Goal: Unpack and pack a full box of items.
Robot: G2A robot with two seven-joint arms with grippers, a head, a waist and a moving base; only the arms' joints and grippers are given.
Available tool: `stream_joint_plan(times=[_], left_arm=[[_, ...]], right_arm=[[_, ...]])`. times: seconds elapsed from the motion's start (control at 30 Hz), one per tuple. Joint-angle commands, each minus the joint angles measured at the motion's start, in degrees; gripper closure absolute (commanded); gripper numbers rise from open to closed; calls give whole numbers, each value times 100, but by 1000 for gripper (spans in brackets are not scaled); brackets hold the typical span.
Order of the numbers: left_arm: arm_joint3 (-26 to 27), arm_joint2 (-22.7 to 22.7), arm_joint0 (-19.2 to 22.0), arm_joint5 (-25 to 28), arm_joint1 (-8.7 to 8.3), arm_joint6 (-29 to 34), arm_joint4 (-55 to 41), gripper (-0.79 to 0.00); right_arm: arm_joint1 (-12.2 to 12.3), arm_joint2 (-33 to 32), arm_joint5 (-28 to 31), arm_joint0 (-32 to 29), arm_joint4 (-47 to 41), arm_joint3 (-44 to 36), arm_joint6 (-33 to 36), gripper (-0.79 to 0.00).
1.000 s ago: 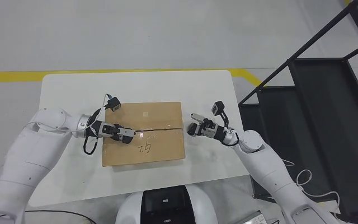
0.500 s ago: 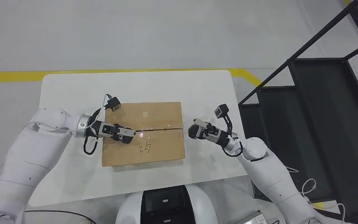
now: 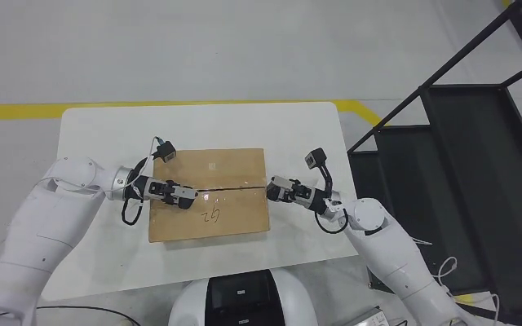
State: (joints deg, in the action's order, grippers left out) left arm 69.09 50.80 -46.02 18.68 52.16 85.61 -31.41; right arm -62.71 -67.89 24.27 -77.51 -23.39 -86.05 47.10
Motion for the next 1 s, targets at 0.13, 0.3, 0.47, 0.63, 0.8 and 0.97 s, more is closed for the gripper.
stream_joint_plan(times=[0.13,0.3,0.47,0.63,0.8,0.97], left_arm=[[0,0,0,0,0,0,0,-785],[0,0,0,0,0,0,0,-785],[0,0,0,0,0,0,0,-785],[0,0,0,0,0,0,0,-785],[0,0,0,0,0,0,0,-785],[0,0,0,0,0,0,0,-785]], right_arm=[[-4,35,-7,26,270,-85,-42,-785],[7,-7,-295,-51,540,-144,-291,-785],[37,-111,-781,-188,819,-266,-523,-785],[43,-214,-1016,-179,704,-177,-603,-785],[6,-184,-913,21,453,39,-568,-785],[-38,-100,-720,190,407,203,-658,-785]])
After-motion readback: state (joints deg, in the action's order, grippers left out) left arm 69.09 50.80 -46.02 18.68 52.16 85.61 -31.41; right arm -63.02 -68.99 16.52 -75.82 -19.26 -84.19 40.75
